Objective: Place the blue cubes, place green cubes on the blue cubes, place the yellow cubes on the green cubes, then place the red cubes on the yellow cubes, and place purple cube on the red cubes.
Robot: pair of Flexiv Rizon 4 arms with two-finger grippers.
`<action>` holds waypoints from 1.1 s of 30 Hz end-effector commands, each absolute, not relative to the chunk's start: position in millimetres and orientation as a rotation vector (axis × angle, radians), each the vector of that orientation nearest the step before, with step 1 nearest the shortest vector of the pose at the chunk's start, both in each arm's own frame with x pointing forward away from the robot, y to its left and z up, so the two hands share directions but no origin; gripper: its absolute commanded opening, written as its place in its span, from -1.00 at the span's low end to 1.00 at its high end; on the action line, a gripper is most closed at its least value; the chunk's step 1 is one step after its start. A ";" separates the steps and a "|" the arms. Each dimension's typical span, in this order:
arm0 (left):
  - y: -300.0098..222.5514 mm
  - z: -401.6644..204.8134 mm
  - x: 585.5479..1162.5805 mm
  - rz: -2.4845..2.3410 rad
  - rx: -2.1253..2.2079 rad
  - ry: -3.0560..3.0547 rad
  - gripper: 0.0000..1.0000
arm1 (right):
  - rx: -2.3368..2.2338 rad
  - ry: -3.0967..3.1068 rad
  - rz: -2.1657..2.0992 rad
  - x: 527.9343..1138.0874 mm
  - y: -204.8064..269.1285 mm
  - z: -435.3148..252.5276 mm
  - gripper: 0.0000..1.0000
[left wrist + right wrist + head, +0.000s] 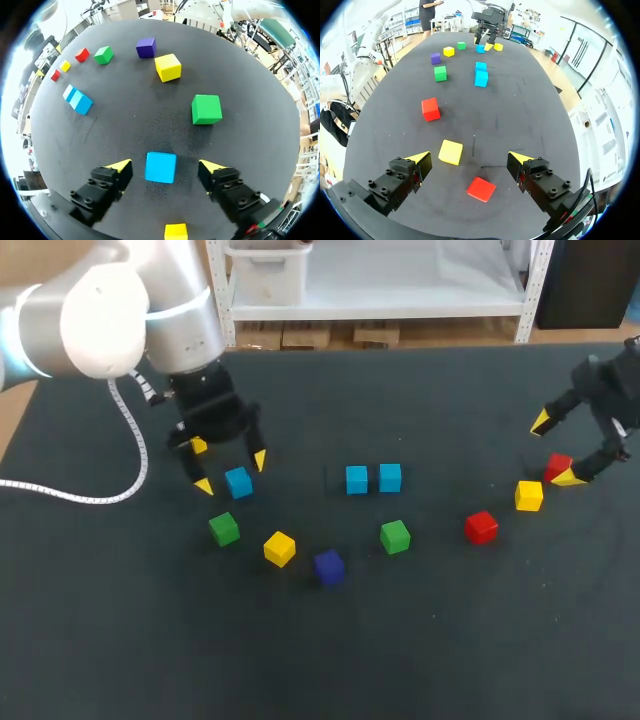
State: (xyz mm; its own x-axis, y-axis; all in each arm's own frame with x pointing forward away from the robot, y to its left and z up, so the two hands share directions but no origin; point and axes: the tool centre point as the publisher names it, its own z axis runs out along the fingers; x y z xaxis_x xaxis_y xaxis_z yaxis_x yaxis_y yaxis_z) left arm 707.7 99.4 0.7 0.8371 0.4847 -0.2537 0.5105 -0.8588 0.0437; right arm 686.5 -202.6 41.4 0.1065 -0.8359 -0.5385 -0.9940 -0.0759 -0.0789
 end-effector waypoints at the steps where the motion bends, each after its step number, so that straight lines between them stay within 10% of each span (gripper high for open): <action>1: 99.8 0.1 708.9 -0.355 2.914 0.777 0.16 | -1.967 1.778 0.503 687.2 -202.8 40.9 1.00; 10: 99.5 -1.5 710.1 -0.348 2.923 0.765 -1.00 | -1.967 1.778 0.503 687.2 -202.8 40.9 1.00; 33: 61.3 40.7 723.6 -0.165 2.370 1.803 -1.00 | -1.967 1.778 0.503 687.2 -202.8 40.9 1.00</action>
